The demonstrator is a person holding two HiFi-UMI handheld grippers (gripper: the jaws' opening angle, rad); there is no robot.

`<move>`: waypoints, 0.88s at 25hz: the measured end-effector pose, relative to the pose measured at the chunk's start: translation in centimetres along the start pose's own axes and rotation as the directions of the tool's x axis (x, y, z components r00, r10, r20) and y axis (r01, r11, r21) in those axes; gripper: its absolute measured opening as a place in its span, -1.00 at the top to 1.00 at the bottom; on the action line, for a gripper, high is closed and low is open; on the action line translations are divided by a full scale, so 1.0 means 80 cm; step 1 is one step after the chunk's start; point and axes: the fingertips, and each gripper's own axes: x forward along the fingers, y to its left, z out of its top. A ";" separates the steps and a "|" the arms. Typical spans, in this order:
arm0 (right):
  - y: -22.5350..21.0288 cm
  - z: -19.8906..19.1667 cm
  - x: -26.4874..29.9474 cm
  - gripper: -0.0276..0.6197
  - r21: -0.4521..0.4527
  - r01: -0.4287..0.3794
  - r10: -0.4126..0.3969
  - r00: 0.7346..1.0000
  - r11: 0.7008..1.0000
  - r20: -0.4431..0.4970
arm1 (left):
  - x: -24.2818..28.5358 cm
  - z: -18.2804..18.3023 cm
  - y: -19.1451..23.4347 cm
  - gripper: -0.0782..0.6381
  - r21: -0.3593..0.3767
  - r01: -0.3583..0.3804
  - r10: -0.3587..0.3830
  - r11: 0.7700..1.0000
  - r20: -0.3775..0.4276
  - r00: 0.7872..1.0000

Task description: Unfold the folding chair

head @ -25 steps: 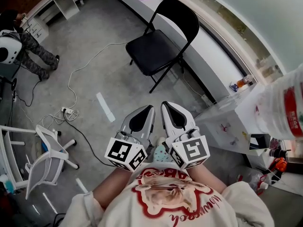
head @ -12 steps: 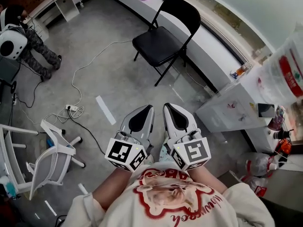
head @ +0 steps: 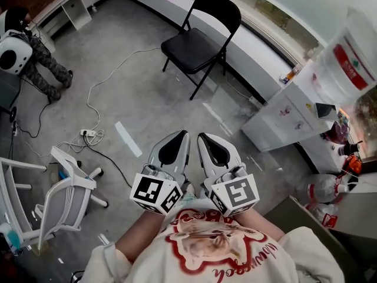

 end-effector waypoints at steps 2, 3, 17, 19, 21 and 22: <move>0.003 0.006 -0.004 0.85 -0.012 -0.006 0.006 1.000 1.000 0.010 | -0.006 0.007 -0.005 0.76 0.010 -0.005 0.005 1.000 0.006 1.000; 0.003 0.009 -0.005 0.84 -0.014 -0.004 0.004 1.000 1.000 0.016 | -0.009 0.010 -0.006 0.76 0.015 -0.009 0.009 1.000 0.014 1.000; -0.018 0.032 -0.026 0.85 -0.064 -0.002 0.003 1.000 0.998 0.015 | 0.010 0.020 -0.030 0.76 -0.001 -0.010 0.010 1.000 0.032 0.999; -0.023 0.032 -0.027 0.85 -0.056 0.007 -0.006 1.000 0.998 0.013 | 0.013 0.019 -0.034 0.76 0.002 -0.002 0.002 1.000 0.032 0.999; -0.024 0.032 -0.027 0.85 -0.051 0.010 -0.009 1.000 0.999 0.015 | 0.013 0.018 -0.036 0.76 0.005 0.002 -0.002 1.000 0.026 1.000; -0.025 0.031 -0.026 0.85 -0.050 0.011 -0.011 1.000 0.999 0.015 | 0.014 0.018 -0.036 0.76 0.005 0.005 -0.005 1.000 0.025 1.000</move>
